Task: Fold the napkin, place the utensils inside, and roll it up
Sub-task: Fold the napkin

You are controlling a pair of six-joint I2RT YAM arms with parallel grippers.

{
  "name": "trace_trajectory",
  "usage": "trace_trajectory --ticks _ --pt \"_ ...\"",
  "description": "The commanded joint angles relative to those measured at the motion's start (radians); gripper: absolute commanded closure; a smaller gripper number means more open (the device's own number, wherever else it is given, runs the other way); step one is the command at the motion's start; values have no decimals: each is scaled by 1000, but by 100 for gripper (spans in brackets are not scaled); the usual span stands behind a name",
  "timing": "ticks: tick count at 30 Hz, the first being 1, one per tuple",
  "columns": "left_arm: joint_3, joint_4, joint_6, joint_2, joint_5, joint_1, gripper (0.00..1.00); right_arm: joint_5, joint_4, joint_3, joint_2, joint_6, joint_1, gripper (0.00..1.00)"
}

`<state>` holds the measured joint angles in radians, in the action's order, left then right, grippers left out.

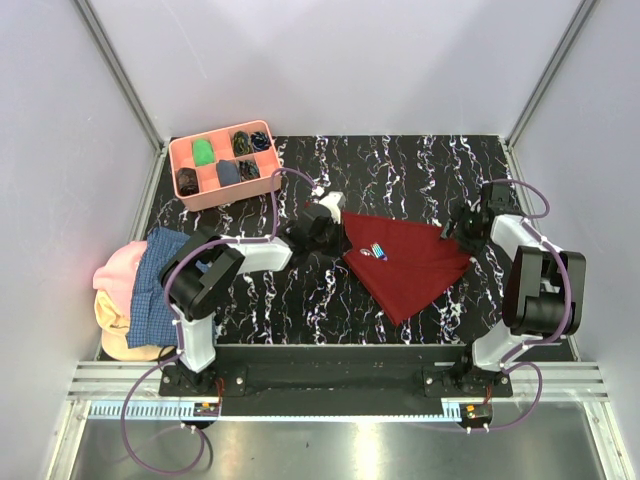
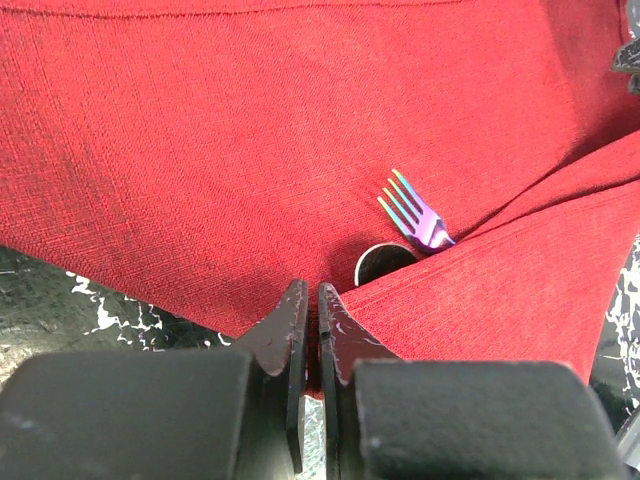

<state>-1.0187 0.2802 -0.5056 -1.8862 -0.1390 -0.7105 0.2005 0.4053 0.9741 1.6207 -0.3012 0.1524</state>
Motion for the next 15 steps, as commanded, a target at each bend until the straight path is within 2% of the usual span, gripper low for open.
trace_trajectory --ticks 1,6,15 --pt "5 57 6 53 -2 8 100 17 18 57 11 31 9 30" --pt "8 56 2 56 10 8 100 -29 167 107 50 43 10 31" --pt "28 65 3 72 27 8 100 -32 329 210 194 65 10 33"
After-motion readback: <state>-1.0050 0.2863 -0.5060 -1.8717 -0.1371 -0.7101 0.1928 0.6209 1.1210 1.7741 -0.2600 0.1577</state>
